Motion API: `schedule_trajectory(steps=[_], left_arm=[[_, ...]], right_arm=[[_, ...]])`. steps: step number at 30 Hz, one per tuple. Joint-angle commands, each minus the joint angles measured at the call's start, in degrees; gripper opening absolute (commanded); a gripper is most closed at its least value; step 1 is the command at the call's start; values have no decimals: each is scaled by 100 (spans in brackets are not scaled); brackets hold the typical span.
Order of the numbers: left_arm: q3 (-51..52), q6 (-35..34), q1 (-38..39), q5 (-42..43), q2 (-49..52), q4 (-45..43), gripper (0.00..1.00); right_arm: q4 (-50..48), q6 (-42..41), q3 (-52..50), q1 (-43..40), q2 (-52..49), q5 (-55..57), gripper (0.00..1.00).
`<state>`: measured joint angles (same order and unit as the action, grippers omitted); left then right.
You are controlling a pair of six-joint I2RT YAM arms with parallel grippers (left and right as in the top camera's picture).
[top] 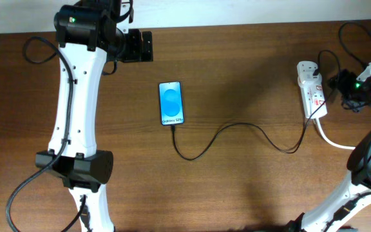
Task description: Plug charger to phone and switch on socket
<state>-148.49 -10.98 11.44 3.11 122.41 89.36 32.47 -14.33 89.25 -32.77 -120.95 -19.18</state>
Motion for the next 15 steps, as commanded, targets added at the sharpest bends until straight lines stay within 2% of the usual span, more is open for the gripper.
schedule_trajectory(steps=[1, 15], left_arm=[[4, -31, -35, -59, 24, -9, 99], [4, -31, -35, -59, 24, -9, 99]], right_arm=[[48, 92, 66, 17, -203, 234, 84], [-90, 173, 66, 103, -612, 186, 84]])
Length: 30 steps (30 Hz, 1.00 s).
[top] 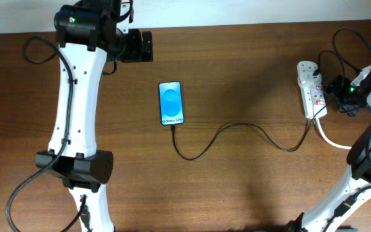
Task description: Plug charger to phone and switch on socket
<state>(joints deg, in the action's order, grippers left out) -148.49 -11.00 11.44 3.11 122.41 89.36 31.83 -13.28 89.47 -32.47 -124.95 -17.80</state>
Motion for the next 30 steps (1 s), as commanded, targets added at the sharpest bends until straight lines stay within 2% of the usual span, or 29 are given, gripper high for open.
schedule_trajectory(steps=[1, 7, 12, 30], left_arm=[[4, -28, -35, -61, 24, -9, 99], [4, -28, -35, -59, 24, -9, 99], [4, -28, -35, -59, 24, -9, 99], [4, -28, -35, -59, 24, -9, 99]], right_arm=[[-44, 68, 44, 76, -212, 48, 84], [-76, 387, 44, 227, -212, 72, 84], [44, 385, 42, 378, -214, 525, 84], [243, 494, -48, 658, -254, 520, 83]])
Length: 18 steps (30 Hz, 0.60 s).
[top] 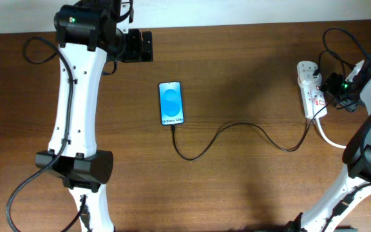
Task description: Plug charger to phone and switch on socket
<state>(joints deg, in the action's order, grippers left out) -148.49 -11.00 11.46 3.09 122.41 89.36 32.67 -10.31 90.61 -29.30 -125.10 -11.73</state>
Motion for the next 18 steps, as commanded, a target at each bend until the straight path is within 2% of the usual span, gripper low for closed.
schedule_trajectory(steps=[1, 7, 18], left_arm=[[4, -28, -37, -59, 24, -9, 99], [4, -28, -37, -57, 24, -9, 99], [4, -28, -37, -57, 24, -9, 99]], right_arm=[[160, 201, -162, 356, -271, -96, 83], [205, 260, -162, 472, -546, -216, 79], [435, 304, -164, 503, -570, -221, 79]])
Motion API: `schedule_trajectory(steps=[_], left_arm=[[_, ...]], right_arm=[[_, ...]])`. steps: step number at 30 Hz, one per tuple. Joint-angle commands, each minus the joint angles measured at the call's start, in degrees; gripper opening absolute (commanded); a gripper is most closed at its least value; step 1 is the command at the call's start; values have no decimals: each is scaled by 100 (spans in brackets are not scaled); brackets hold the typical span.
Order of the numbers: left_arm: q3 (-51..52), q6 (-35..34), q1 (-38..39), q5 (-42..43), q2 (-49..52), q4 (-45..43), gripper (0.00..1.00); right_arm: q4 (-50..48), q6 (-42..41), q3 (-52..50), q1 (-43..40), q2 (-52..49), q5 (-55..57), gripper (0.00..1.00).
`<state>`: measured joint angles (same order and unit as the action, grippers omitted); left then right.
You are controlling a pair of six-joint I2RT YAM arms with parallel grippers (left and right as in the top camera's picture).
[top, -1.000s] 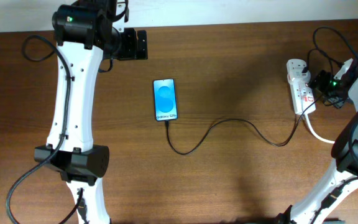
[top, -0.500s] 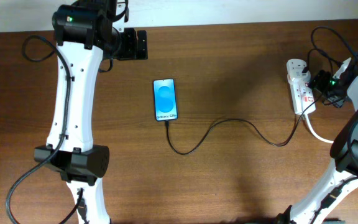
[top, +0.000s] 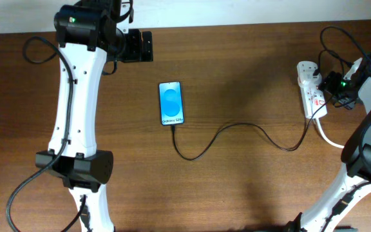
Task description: Plug charger to phone and switch on socket
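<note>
The phone (top: 171, 102) lies face up mid-table, its screen lit blue. A black charger cable (top: 237, 132) runs from the phone's near end in a curve to the white socket strip (top: 311, 90) at the right, where its plug sits. My right gripper (top: 329, 84) is at the strip's right side, touching or nearly touching it; its jaws are too small to read. At the far left edge of the table my left gripper (top: 145, 46) points right, away from the phone, and looks shut on nothing.
A white lead (top: 330, 138) leaves the strip toward the right edge. Black cables loop above the right gripper. The left arm's base (top: 76, 169) stands at the near left.
My right gripper has shifted slightly up and left along the socket strip's right side. The phone, cable and left arm are unchanged.
The cable was in the phone from the oldest frame on. My right gripper was off to the right of the strip, then closer to it, then against its right side, where it is now. The left arm stayed still.
</note>
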<state>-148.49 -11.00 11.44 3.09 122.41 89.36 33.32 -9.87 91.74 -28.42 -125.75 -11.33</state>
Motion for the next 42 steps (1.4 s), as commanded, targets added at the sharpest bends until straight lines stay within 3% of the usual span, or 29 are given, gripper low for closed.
schedule_trajectory(steps=[1, 4, 10, 14, 25, 28, 31, 35, 42], left_arm=[[4, -28, -35, -57, 24, -9, 99], [4, -28, -35, -59, 24, -9, 99], [4, -28, -35, -57, 24, -9, 99], [4, -28, -35, -57, 24, -9, 99], [4, -28, -35, -57, 24, -9, 99], [4, -28, -35, -59, 24, -9, 99], [4, -28, -35, -57, 24, -9, 99], [4, -28, -35, -57, 24, -9, 99], [4, -28, -35, -57, 24, -9, 99]], right_arm=[[404, 262, -278, 415, -505, -260, 79], [511, 258, -278, 415, -505, -256, 81], [531, -11, -186, 310, -501, 57, 99], [859, -450, 260, -70, -433, 111, 98], [3204, -713, 3012, -1141, -48, -114, 99], [3904, -557, 3801, -1139, 22, -494, 99], [4699, 234, 4804, -960, 339, -1419, 99], [5598, 391, 5919, -487, 964, -1434, 99], [6398, 540, 6339, 269, 2203, -1091, 99]])
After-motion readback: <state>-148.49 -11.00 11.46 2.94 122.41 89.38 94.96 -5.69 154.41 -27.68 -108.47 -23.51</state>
